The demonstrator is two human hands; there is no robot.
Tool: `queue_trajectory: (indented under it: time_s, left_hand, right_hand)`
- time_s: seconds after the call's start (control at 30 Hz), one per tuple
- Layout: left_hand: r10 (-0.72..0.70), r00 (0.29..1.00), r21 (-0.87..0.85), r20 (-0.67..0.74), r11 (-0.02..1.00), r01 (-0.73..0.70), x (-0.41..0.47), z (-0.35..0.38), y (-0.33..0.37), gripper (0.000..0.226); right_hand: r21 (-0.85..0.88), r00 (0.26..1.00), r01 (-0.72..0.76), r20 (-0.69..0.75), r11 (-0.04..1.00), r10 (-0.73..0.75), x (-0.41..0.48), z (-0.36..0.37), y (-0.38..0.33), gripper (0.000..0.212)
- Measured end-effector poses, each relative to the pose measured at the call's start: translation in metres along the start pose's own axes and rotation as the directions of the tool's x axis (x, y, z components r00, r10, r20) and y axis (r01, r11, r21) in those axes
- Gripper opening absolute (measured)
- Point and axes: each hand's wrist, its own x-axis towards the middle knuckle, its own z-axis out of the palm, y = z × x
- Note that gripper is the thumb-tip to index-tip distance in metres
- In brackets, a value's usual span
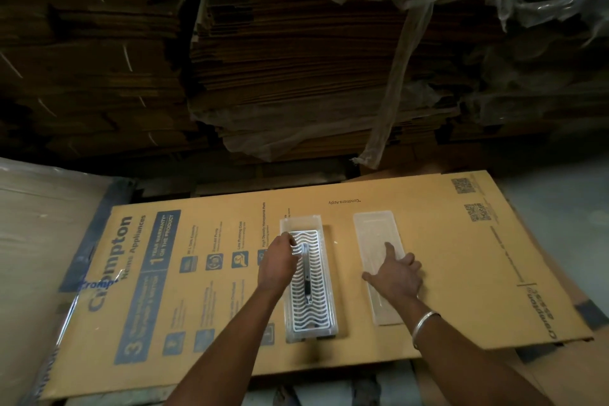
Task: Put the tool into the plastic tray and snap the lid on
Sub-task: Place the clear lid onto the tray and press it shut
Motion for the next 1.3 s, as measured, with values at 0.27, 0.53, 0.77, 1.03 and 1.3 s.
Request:
queue_trajectory:
  time_s: [0.27,0.53,0.77,1.03,1.3]
  left_hand:
    - [0.024,0.999,0.001,-0.031,1.000,-0.024,-0.017,-0.013,-0.028,0.028]
    - [0.043,0.999,-0.088,-0.011,0.995,-0.044,-0.039,-0.013,-0.048,0.017]
    - [-0.006,0.966,-0.236,0.257,0.969,0.069,-0.067,-0.015,-0.069,0.028]
    - [-0.095,0.825,-0.428,0.557,0.818,0.383,-0.086,-0.011,-0.083,0.040]
    - [-0.059,0.818,-0.361,0.573,0.877,0.316,-0.093,-0.011,-0.083,0.063]
  right_hand:
    - [0.038,0.993,0.113,-0.049,0.993,-0.111,-0.036,-0.028,-0.038,0.112]
    - [0.094,0.976,0.218,0.000,0.971,-0.219,-0.079,-0.023,-0.088,0.118]
    - [0.001,0.966,0.253,0.061,0.967,-0.253,-0.096,0.009,-0.122,0.119]
    - [-0.066,0.965,0.257,0.074,0.964,-0.252,-0.102,0.031,-0.134,0.118]
    - [-0.115,0.969,0.245,0.072,0.963,-0.238,-0.096,0.031,-0.146,0.120]
